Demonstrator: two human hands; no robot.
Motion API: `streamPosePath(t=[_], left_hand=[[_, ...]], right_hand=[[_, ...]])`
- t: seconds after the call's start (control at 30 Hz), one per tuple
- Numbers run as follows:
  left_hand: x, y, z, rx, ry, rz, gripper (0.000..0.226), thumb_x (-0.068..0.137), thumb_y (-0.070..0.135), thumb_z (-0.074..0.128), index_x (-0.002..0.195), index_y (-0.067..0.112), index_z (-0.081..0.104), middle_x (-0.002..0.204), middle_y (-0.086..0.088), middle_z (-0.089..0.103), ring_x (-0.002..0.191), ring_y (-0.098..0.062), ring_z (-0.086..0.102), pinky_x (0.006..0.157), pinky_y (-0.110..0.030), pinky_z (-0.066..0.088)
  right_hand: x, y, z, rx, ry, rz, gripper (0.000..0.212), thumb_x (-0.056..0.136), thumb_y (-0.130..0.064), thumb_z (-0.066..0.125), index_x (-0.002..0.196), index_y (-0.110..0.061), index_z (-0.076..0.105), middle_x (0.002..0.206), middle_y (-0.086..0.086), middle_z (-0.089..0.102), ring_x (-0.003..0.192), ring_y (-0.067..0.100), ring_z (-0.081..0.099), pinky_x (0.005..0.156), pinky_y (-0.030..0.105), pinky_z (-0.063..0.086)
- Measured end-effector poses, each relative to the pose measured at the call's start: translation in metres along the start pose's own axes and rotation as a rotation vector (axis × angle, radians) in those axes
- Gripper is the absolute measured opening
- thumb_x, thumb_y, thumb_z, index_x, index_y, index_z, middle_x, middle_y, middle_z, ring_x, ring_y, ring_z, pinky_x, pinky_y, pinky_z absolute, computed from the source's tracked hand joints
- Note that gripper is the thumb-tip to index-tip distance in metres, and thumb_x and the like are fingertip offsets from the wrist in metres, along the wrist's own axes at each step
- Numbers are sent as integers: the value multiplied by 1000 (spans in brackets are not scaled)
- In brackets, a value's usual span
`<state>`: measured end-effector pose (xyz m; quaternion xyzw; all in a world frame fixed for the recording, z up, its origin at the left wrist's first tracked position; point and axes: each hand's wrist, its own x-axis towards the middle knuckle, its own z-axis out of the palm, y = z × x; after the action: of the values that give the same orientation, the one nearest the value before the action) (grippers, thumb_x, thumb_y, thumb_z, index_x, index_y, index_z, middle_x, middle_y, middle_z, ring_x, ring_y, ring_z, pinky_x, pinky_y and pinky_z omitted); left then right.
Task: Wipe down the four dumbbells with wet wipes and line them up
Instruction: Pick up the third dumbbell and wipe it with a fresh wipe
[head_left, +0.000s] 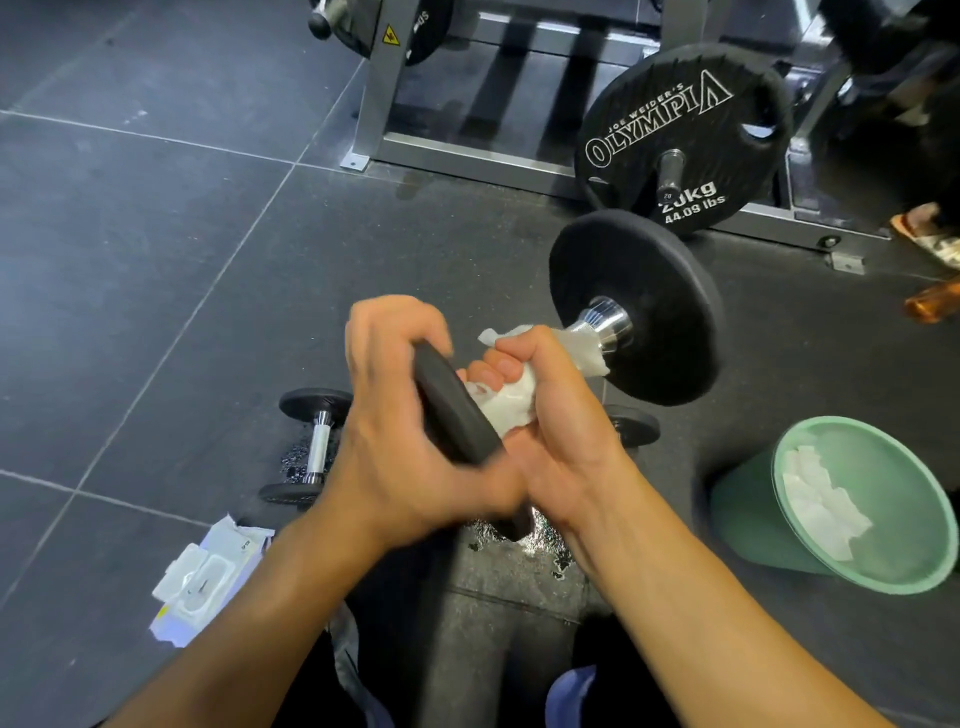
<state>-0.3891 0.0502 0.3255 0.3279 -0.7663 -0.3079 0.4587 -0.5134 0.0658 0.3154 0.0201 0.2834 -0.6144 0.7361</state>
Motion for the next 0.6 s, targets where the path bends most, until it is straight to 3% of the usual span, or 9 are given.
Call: streamPosePath(t=[0.07, 0.13, 0.2, 0.27, 0.33, 0.4, 0.43, 0.53, 0.6], left_hand=[[15, 13, -7, -584, -19, -646, 39, 81, 56, 61, 87, 17, 60, 80, 8, 57, 70, -4, 57, 71, -30, 46], [20, 10, -12, -960, -158, -1201, 68, 90, 73, 41, 62, 20, 75, 71, 3, 71, 64, -15, 71, 75, -42, 53], [16, 2, -14, -1132, -207, -1442, 89, 85, 88, 34, 72, 16, 84, 97, -13, 81, 83, -36, 79, 90, -70, 50], [11, 2, -11, -1177, -192, -1465, 94, 84, 92, 32, 78, 15, 86, 106, -17, 80, 88, -42, 79, 92, -75, 47], [10, 7, -6, -1107, -127, -1322, 85, 89, 83, 31, 64, 19, 81, 83, -7, 79, 72, -26, 78, 74, -51, 60], [13, 15, -6, -878, -20, -881, 50, 89, 64, 50, 72, 23, 71, 72, -3, 66, 63, -17, 65, 65, -35, 55], [12, 13, -9, -603, 4, -573, 36, 79, 57, 63, 88, 22, 61, 82, -9, 59, 70, -22, 58, 68, -39, 51], [-3, -10, -7, 274, -82, 393, 67, 60, 53, 83, 101, 17, 44, 106, -11, 40, 95, -33, 49, 85, -56, 45], [-7, -9, -4, 448, -54, 657, 63, 62, 54, 83, 102, 20, 49, 110, -8, 42, 103, -27, 50, 93, -66, 40]], right_hand=[[-1, 0, 1, 4, -27, -21, 29, 90, -10, 54, 66, -18, 39, 73, -1, 28, 64, 14, 39, 71, 28, 51], [-2, -1, 2, -7, -44, -12, 31, 89, -13, 56, 66, -19, 37, 73, 0, 30, 64, 14, 42, 78, 28, 50], [-1, -2, 0, -25, -41, -5, 32, 86, -13, 61, 66, -19, 38, 74, -1, 30, 67, 15, 43, 85, 29, 47], [-2, -4, 2, -38, -44, -6, 31, 81, -9, 66, 65, -19, 40, 72, -1, 32, 66, 15, 45, 90, 30, 47], [-3, -7, 4, -72, -55, 8, 31, 82, -12, 64, 64, -19, 40, 66, 0, 37, 62, 15, 48, 83, 29, 49], [0, -9, 6, -94, -21, 5, 33, 90, -13, 58, 62, -20, 41, 63, -1, 39, 58, 13, 48, 71, 27, 51], [1, -8, 6, -90, -3, -9, 35, 92, -11, 56, 62, -20, 42, 63, -2, 39, 56, 12, 48, 68, 26, 50], [3, -4, 4, -50, 13, 36, 32, 93, -13, 57, 68, -22, 39, 66, -3, 38, 55, 10, 48, 60, 24, 51], [4, 0, 0, -5, -11, 126, 37, 84, -18, 65, 84, -29, 30, 71, -7, 35, 60, 9, 46, 59, 21, 50]])
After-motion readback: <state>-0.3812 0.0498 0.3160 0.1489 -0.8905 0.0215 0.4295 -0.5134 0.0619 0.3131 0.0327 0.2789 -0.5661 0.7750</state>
